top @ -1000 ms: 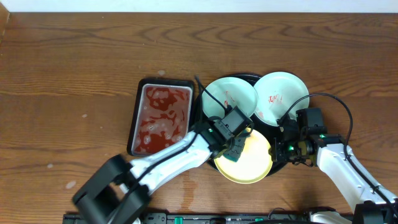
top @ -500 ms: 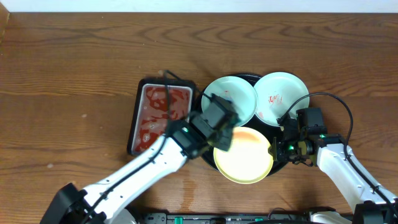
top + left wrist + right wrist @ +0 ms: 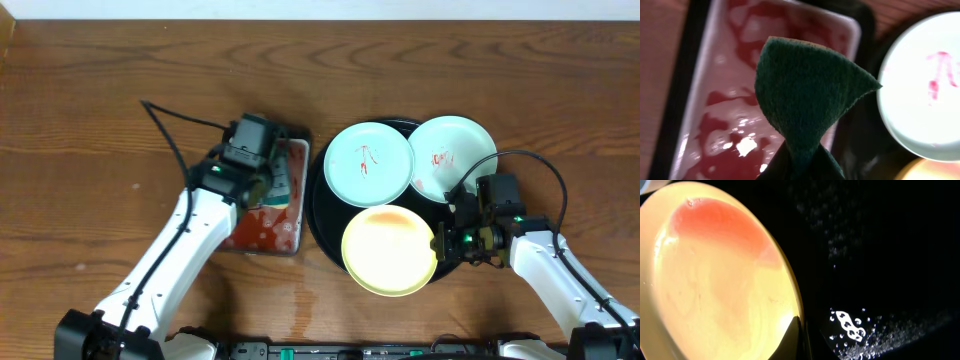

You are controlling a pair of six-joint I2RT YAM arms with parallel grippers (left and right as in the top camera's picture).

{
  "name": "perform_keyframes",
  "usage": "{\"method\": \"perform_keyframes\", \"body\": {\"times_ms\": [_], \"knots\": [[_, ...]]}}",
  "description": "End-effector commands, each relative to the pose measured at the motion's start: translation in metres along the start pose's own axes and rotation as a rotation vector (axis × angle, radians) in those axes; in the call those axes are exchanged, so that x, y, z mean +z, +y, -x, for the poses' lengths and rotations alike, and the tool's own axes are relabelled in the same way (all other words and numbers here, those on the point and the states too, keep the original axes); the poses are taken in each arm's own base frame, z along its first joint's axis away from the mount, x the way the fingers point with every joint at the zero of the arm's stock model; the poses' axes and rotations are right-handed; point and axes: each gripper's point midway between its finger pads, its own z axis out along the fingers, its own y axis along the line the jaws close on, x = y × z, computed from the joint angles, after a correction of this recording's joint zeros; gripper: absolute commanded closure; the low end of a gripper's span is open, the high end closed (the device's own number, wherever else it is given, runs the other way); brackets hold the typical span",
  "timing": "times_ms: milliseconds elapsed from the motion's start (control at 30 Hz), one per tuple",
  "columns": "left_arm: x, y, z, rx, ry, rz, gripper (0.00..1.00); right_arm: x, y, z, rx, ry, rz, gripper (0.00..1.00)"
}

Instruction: Clean dirty plates on tray and stack at the side

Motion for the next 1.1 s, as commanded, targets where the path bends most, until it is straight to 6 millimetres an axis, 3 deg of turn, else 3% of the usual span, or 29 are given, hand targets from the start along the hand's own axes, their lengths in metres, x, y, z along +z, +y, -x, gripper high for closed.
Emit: {"method": "perform_keyframes", "body": {"times_ms": [0,233,567,767,933,1067], "knots": [[-0.004,0.013,0.003,-0.021,-0.009,0.027,0.93,0.001,0.003,-0.003,0.012,0.012,0.033,0.99],[-0.004,0.015,0.001,-0.024,0.001,0.035,0.92,-0.015,0.011,0.015,-0.022,-0.065,0.036,0.99],[-0.004,0.016,0.0,-0.024,0.003,0.036,0.92,-0.07,-0.003,0.064,-0.074,-0.298,-0.185,0.99],[-0.002,0.017,-0.003,-0.024,0.011,0.04,0.92,-0.1,-0.001,0.085,-0.091,-0.406,-0.241,0.99],[-0.001,0.018,-0.004,-0.024,0.013,0.041,0.92,-0.103,-0.001,0.085,-0.088,-0.407,-0.25,0.99],[-0.001,0.018,-0.004,-0.024,0.013,0.041,0.92,-0.096,-0.002,0.068,-0.072,-0.329,-0.238,0.99]]}}
